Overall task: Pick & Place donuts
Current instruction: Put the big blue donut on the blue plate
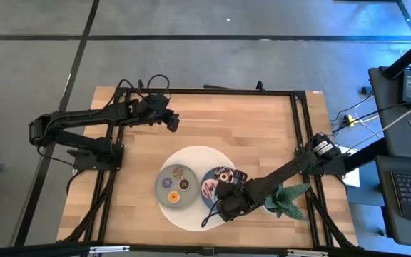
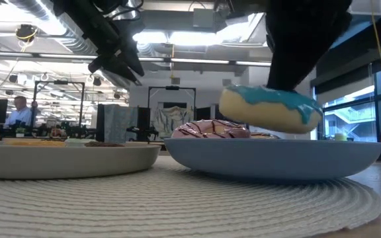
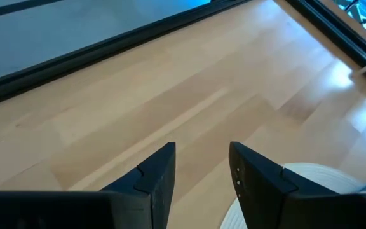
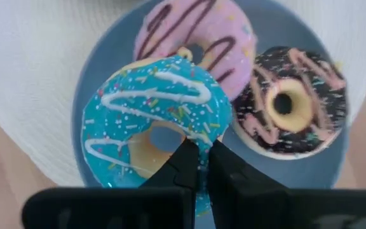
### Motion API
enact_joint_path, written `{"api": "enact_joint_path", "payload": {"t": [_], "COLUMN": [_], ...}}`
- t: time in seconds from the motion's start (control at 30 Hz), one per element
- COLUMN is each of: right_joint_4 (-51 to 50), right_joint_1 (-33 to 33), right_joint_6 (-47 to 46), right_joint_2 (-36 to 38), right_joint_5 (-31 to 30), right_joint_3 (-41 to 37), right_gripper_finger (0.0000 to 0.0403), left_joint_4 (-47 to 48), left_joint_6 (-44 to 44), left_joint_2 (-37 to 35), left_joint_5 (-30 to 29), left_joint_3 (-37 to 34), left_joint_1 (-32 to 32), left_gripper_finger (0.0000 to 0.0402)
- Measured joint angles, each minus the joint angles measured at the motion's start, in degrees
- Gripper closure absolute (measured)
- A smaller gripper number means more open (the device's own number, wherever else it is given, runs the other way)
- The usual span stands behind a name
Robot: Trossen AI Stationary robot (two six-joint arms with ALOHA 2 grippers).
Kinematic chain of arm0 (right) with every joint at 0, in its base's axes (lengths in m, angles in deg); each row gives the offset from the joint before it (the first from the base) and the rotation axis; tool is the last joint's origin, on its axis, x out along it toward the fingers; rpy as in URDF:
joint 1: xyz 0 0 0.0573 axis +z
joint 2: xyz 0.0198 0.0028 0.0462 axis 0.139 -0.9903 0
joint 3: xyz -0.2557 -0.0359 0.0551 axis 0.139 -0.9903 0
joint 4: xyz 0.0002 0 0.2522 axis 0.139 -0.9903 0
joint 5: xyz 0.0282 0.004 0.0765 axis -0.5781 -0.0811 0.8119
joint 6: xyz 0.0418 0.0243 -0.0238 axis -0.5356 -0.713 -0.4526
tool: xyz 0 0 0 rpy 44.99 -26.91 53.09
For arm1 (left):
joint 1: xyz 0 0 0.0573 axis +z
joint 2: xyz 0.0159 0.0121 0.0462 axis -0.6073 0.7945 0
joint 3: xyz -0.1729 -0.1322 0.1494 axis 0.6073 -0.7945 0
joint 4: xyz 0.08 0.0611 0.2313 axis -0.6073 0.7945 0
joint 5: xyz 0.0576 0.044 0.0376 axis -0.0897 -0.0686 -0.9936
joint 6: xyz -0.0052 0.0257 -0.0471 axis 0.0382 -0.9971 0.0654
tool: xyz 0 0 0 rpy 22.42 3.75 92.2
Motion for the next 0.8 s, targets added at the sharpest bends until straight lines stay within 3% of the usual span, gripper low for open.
{"api": "enact_joint_path", "payload": {"t": [0.43,0.8], "right_joint_4": [-1.30,-0.46], "right_joint_1": [1.07,1.09], "right_joint_6": [-0.21,-1.60], "right_joint_2": [-0.83,-3.34], "right_joint_5": [-1.43,1.48], "right_joint_3": [0.02,0.02], "right_gripper_finger": [0.0376,0.0372], "left_joint_4": [0.10,0.10], "left_joint_6": [-4.12,-4.29], "left_joint_2": [0.00,0.00], "left_joint_5": [-0.03,-0.03], "left_joint_3": [-0.01,-0.01], "left_joint_1": [0.00,0.00], "left_gripper_finger": [0.0258,0.0258]}}
